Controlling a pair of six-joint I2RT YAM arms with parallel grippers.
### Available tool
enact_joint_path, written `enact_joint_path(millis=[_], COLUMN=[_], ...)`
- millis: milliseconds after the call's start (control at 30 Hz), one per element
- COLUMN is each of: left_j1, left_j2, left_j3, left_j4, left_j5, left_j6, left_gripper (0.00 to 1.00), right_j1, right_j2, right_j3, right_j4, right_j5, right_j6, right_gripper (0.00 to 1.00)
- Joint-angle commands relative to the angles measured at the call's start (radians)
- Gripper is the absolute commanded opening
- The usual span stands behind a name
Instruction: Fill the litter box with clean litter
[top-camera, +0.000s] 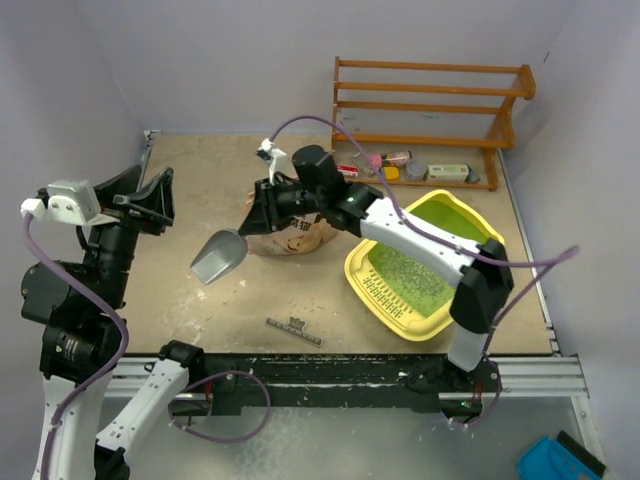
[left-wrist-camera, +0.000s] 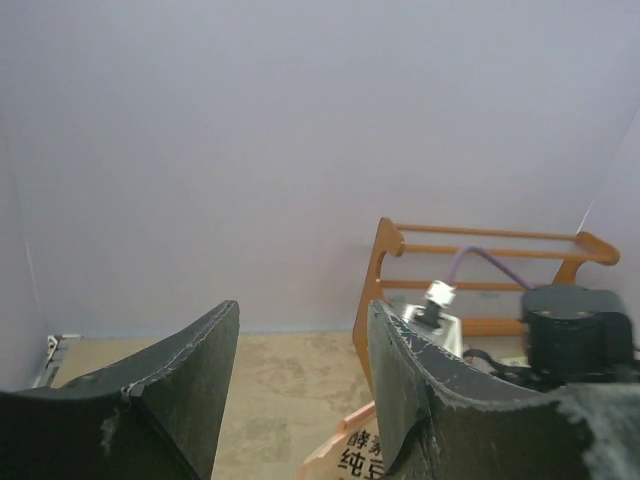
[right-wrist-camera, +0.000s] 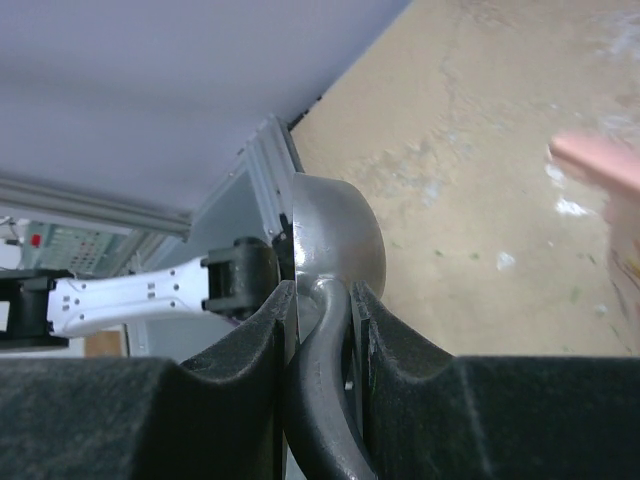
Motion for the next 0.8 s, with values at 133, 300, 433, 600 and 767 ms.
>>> enact_joint_path(millis=[133, 300, 433, 600, 767], left_j1=[0.002, 0.002, 0.001, 0.002, 0.001], left_j2=[0.0, -0.015, -0.025, -0.028, -0.033], left_j3=[-0.005, -0.028, -0.048, -0.064, -0.07], left_j4=[-0.101, -0.117, -0.12, -0.12, -0.125], left_j5=[0.011, 0.004, 0.007, 0.011, 0.017], left_j6=[0.005, 0.015, 0.018, 0.013, 0.013], left_gripper=[0.57, 0.58, 0.57, 0.57, 0.58], right_j1=[0.108, 0.154, 0.197, 0.215, 0.213], right_j2=[0.272, 0.369, 0.453, 0.501, 0.541], right_j3=[0.206, 0.219, 0.305, 0.32, 0.323], right_j4=[0.245, 0.228, 0.136, 0.101, 0.123], right_j5=[-0.088, -0.028, -0.004, 0.066, 0.073], right_j6=[0.153, 0.143, 0.084, 0.069, 0.076], right_gripper=[0.0, 0.0, 0.0, 0.0, 0.0])
